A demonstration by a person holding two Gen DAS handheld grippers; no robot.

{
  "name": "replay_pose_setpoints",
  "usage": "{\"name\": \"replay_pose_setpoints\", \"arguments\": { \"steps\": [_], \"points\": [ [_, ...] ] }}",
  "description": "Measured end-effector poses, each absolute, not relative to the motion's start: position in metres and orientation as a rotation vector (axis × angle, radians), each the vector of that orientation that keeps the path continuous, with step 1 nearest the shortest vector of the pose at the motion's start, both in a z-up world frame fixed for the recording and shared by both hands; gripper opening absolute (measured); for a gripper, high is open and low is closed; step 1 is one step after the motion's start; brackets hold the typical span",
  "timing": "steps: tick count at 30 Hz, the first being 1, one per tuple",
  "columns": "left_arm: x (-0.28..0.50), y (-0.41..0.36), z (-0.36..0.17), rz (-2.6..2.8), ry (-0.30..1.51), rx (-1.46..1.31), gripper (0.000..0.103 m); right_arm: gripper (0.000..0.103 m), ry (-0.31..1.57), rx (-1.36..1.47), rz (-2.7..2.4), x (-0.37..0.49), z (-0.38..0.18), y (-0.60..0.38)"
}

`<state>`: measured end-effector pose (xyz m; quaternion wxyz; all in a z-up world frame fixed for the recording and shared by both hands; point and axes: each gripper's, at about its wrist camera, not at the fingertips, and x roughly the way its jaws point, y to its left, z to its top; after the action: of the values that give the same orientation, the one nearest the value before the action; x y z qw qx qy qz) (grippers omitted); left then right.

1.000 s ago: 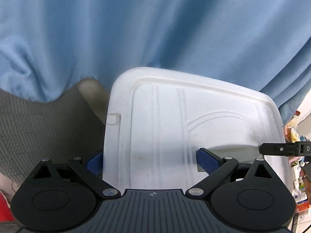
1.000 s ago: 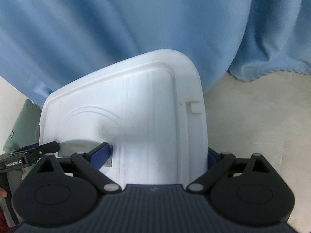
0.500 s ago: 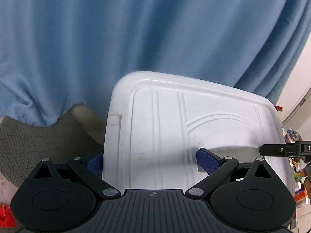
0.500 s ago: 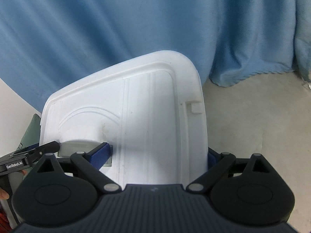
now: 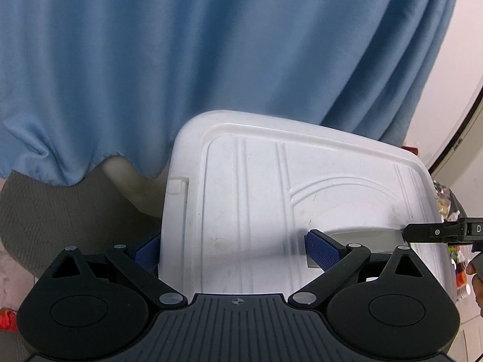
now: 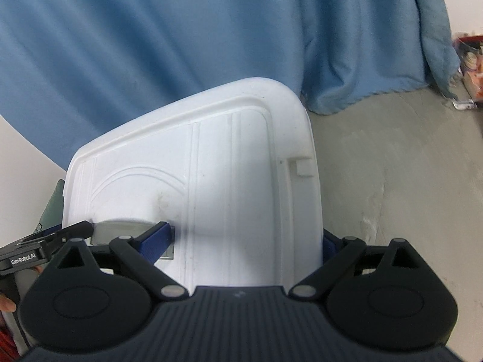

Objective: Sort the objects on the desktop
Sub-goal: 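Lift the white lid off the floor with both grippers, then carry the white lid over the blue tub with both grippers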

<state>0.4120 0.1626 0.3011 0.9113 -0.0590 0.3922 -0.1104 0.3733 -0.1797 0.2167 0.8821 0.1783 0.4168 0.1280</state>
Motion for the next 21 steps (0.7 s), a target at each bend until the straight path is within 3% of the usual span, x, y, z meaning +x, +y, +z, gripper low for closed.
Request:
{"name": "replay_pose_setpoints", "arguments": {
  "steps": [21],
  "points": [
    [0.257, 0.131, 0.282, -0.146, 0.821, -0.167, 0.099, 0.096, 0.907, 0.325, 0.347, 0.288, 0.185, -0.208]
  ]
}}
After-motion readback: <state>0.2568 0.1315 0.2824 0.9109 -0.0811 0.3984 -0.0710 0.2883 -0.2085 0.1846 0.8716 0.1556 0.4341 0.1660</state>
